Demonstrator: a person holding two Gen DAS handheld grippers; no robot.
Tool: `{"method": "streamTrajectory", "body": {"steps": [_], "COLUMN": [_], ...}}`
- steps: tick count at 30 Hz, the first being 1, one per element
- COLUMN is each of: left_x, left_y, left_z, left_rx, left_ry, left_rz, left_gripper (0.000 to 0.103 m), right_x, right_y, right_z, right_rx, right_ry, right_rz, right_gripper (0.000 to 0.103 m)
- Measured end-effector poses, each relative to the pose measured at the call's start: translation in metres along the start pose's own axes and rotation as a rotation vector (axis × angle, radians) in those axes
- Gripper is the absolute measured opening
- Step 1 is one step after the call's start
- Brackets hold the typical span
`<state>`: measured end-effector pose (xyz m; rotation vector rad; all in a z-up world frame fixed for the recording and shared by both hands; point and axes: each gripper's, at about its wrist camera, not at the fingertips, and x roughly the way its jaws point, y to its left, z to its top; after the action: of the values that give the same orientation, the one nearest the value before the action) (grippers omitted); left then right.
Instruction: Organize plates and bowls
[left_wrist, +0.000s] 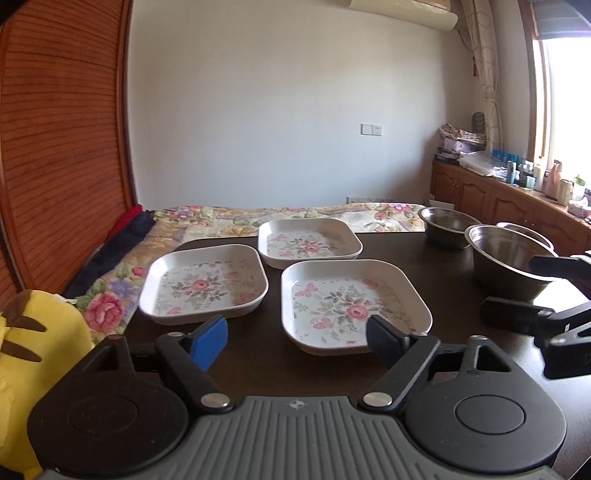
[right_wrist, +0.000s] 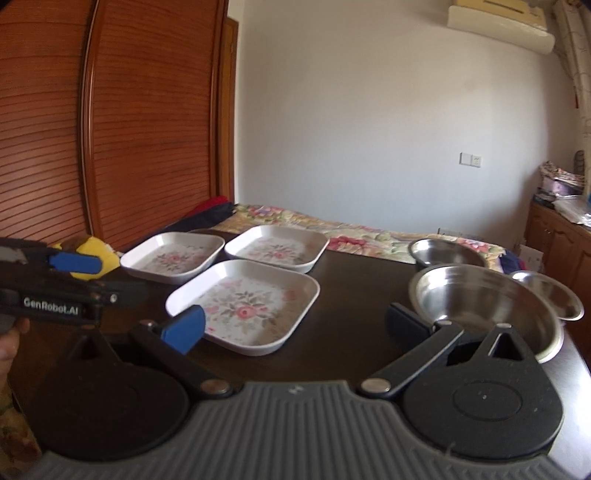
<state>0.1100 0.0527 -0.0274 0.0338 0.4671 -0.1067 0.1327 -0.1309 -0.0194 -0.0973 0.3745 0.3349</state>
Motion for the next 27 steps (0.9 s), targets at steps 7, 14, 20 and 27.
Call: {"method": "streamTrajectory", "body": {"steps": [7, 14, 20, 27], "left_x": [0.030, 0.058, 0.078, 0.089], "left_y": [0.010, 0.020, 0.024, 0.026], "left_z": [0.009, 0.011, 0.011, 0.010], "left_rx": [0.023, 0.018, 0.007, 0.001], "left_ry": [0.024, 0.062, 0.090, 0.110], "left_rz": [-0.031, -0.068, -0.102, -0.120], "left_gripper": [0.069, 0.052, 0.047, 0.040], "right_x": [0.031, 0.057, 0.072, 0.082], "right_y": [-0.001, 0.000, -0.007, -0.015], "right_z": [0.004, 0.007, 0.011, 0.012], "right_rx": [0.012, 0.011, 0.026, 0.061], "right_ry": [0.075, 0.149, 0.184, 0.216], "right_rz": [0.037, 0.052, 0.054, 0.073], "right_gripper": [0.080, 0.051, 0.040, 0.039]}}
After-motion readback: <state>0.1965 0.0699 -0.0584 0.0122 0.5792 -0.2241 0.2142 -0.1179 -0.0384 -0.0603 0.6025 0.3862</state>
